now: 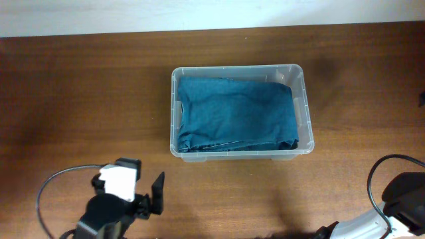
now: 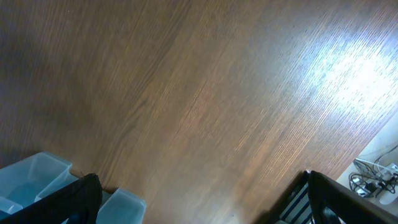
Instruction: Pack container
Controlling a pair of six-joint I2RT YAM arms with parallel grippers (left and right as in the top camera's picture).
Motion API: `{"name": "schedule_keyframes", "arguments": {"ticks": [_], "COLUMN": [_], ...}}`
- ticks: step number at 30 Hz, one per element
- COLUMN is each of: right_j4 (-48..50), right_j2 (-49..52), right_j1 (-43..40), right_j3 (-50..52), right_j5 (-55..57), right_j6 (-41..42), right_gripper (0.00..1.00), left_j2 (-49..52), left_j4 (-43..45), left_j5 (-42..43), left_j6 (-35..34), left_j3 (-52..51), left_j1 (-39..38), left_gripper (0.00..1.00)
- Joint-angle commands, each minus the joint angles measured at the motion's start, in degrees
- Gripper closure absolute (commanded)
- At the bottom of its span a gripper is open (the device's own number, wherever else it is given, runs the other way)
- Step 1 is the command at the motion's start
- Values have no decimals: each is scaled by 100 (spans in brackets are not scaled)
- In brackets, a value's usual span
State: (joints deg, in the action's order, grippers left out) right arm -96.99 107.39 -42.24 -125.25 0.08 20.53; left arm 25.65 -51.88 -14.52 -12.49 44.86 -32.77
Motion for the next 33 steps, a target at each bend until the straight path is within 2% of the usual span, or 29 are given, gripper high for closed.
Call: {"name": "schedule_keyframes", "arguments": {"ticks": [1, 4, 12, 19, 29, 33], "right_j4": [-28, -28, -28, -28, -28, -28], "right_j2": [-125, -125, -125, -125, -125, -125], "right_j1": [-17, -17, -17, -17, -17, -17], "right_j3": [0, 0, 0, 0, 0, 0], "right_j5": [15, 13, 13, 15, 13, 13], "right_j6": [-15, -15, -15, -15, -15, -15], "right_gripper": [2, 2, 2, 2, 2, 2], "left_j2": [-164, -422, -1268, -1989, -2527, -2538], "left_j4": [540, 1296, 3475, 4913, 5108, 4732], "left_j5": [-96, -11, 861, 1628, 1781, 1757], "left_j6": [640, 680, 708, 1644, 2057, 2098], "left_j3": [-588, -1279, -3001, -3912, -4409, -4435], "left_j1": [160, 581, 2081, 2428, 3005, 3200], "left_gripper": [1, 1, 1, 1, 1, 1]}}
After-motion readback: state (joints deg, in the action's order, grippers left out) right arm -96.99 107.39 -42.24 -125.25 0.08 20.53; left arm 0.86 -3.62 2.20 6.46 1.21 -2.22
